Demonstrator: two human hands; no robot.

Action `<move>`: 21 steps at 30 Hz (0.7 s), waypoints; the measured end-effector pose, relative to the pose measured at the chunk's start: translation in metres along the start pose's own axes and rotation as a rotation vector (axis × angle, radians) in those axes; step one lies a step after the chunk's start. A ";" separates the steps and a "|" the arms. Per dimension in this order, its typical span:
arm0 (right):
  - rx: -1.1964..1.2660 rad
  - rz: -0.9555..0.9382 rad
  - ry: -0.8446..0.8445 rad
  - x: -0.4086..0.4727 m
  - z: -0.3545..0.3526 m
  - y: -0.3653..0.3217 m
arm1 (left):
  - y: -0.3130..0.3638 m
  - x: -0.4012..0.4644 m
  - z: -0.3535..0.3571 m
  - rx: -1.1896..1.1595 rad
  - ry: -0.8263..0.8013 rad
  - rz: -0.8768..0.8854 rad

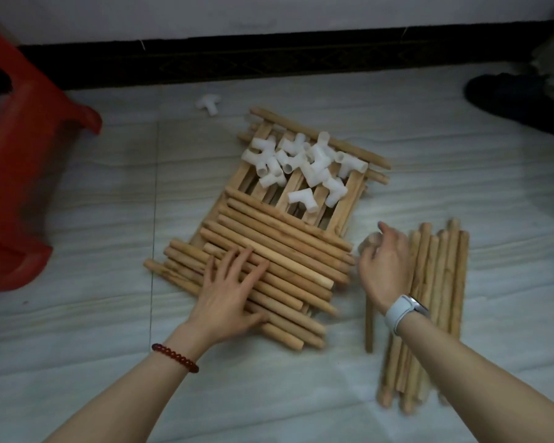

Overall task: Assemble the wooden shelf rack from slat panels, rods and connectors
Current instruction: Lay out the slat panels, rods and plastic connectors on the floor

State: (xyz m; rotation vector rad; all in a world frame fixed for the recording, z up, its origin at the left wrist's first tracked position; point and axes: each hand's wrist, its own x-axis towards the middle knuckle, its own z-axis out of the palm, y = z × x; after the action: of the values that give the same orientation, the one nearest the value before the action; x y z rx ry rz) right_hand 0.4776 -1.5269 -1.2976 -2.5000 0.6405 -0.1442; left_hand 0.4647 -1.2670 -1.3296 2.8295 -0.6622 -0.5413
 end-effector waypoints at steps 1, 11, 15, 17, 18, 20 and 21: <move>-0.043 -0.145 0.023 0.004 0.003 -0.011 | -0.004 0.000 0.002 0.009 0.015 0.016; -0.450 -0.394 -0.601 0.014 0.048 -0.078 | -0.027 -0.031 0.003 -0.026 0.105 -0.158; -0.334 -0.305 -0.703 -0.008 0.051 -0.082 | -0.026 -0.030 -0.002 -0.203 0.149 -0.327; -0.312 -0.293 -0.687 -0.015 0.050 -0.083 | -0.018 -0.035 0.001 -0.474 0.218 -0.561; -0.312 -0.294 -0.686 -0.016 0.049 -0.084 | -0.014 -0.036 0.002 -0.656 0.265 -0.684; -0.295 -0.278 -0.727 -0.017 0.048 -0.088 | -0.010 -0.037 0.001 -1.028 0.339 -0.877; -0.265 -0.264 -0.768 -0.020 0.049 -0.090 | -0.009 -0.036 0.001 -1.200 0.350 -0.921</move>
State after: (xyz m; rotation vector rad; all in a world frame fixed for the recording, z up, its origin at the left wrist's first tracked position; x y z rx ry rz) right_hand 0.5087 -1.4277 -1.2901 -2.5882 0.0067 0.8131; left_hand 0.4375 -1.2426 -1.3213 1.7849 0.8317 -0.3297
